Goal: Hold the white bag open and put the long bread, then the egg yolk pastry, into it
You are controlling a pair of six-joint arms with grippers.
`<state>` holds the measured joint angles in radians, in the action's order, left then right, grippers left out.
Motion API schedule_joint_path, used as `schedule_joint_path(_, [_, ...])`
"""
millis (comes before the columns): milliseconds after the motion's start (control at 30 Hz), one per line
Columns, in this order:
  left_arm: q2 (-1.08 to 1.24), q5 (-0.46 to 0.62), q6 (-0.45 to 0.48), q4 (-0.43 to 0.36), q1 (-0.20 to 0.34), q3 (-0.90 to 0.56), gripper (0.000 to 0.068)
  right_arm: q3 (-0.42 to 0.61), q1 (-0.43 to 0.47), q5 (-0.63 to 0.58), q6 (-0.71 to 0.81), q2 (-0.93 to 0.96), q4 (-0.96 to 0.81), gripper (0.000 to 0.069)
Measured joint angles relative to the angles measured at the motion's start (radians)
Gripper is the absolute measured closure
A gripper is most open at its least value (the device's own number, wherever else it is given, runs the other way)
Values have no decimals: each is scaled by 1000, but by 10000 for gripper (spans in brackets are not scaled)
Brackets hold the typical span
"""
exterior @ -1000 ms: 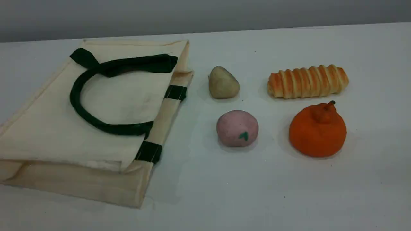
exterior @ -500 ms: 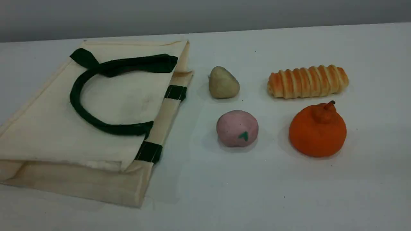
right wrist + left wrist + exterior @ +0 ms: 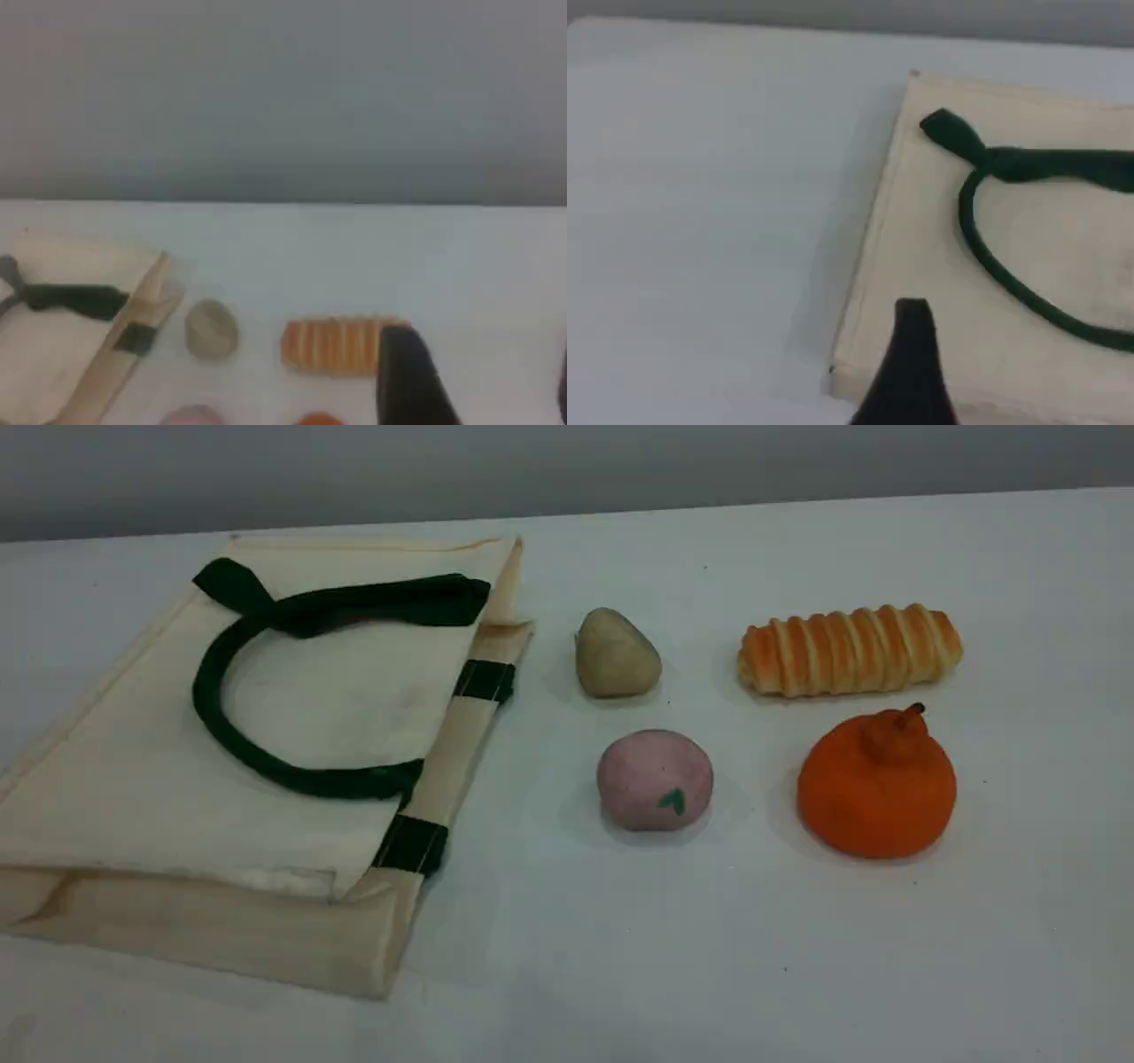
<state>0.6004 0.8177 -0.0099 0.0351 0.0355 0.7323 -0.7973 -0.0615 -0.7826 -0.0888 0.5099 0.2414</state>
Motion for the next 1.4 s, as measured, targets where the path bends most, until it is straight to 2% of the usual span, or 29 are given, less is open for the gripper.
schedule_joint_path(200, [255, 11, -6, 2, 0, 108, 123, 1, 0, 112, -1, 175, -4, 363])
schedule_joint_path(400, [470, 25, -5, 46, 0, 150, 123, -31, 0, 126, -2, 349, 23, 363])
schedule_joint_path(833, [728, -209, 1, 45, 0, 150, 123, -194, 0, 130, -3, 636, 53, 363])
schedule_joint_path(1033, [878, -162, 1, 46, 0, 222, 123, -285, 0, 85, 1, 743, 55, 363])
schedule_joint_path(1133, [945, -160, 1, 52, 0, 270, 123, -300, 0, 85, 0, 777, 72, 363])
schedule_joint_path(1300, [1045, -99, 1, 55, 0, 354, 123, -318, 0, 93, -3, 835, 79, 363])
schedule_joint_path(1400, [1098, -94, 10, 76, -17, 397, 123, -318, 0, 93, -6, 862, 89, 363])
